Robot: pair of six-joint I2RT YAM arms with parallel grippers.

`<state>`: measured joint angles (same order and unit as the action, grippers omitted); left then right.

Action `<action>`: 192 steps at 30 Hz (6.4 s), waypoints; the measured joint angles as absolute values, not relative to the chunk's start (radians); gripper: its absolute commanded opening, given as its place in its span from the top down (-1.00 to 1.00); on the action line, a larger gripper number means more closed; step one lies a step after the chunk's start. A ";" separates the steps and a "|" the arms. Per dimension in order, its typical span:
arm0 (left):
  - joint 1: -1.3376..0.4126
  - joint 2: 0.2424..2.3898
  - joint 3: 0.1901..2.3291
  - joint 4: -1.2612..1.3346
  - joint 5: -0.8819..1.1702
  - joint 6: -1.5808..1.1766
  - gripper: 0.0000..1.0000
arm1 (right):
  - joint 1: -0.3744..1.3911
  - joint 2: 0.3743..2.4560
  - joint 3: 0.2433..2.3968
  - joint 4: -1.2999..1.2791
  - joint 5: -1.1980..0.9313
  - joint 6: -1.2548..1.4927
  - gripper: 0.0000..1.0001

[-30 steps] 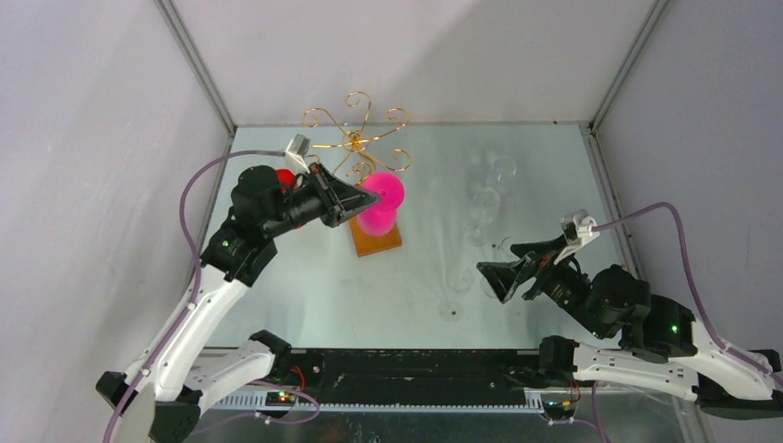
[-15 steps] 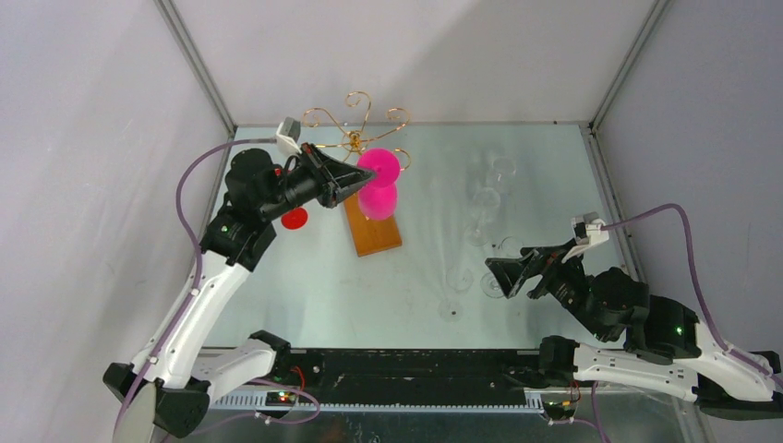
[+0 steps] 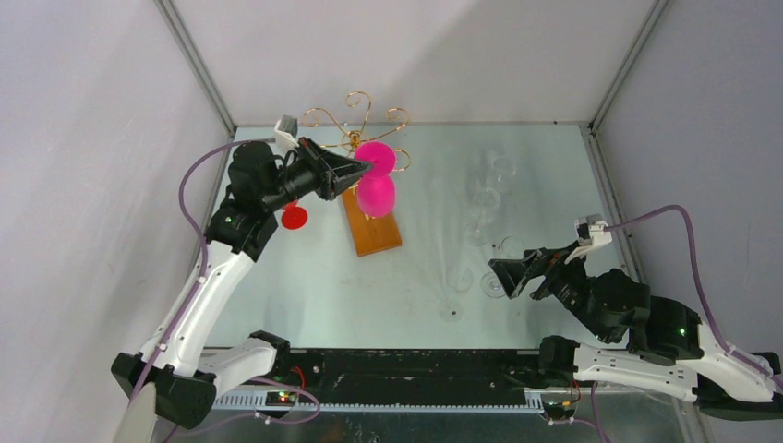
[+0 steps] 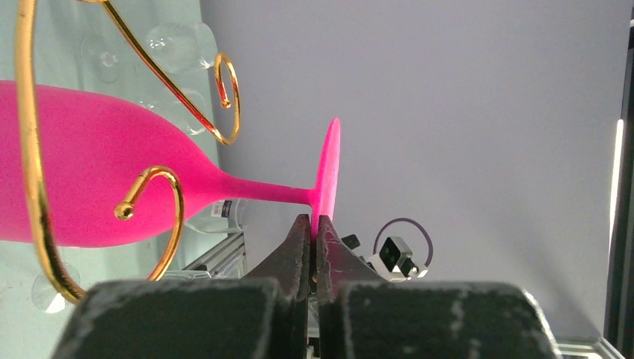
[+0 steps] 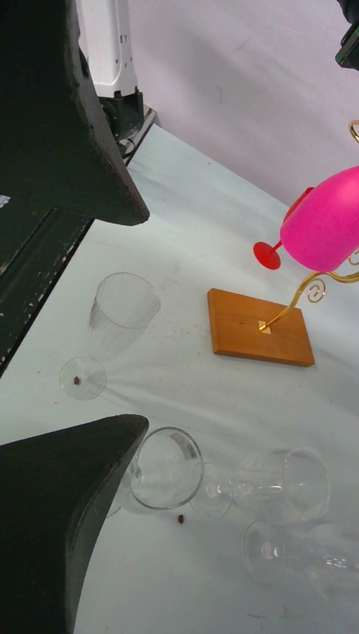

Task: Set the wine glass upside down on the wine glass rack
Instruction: Turn the wine glass upside down at the wine rack.

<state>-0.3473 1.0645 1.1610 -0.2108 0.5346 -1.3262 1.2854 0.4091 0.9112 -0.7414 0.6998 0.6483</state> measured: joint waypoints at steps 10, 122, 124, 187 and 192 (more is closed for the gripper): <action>-0.301 1.065 1.172 -0.236 0.523 -1.317 1.00 | 1.285 0.400 0.911 -0.787 0.701 0.707 -0.99; -0.223 0.993 1.065 -0.286 0.529 -1.291 0.99 | 1.285 0.419 0.911 -0.929 0.756 0.914 -0.99; -0.223 0.999 1.065 -0.279 0.530 -1.295 0.96 | 1.285 0.420 0.911 -0.929 0.756 0.914 -0.99; -0.234 1.048 1.303 -0.664 0.525 -0.986 -0.52 | 1.285 0.423 0.911 -0.978 0.756 0.954 -0.99; -0.242 1.058 1.303 -0.673 0.535 -0.976 -0.56 | 1.285 0.423 0.911 -0.978 0.755 0.956 -0.99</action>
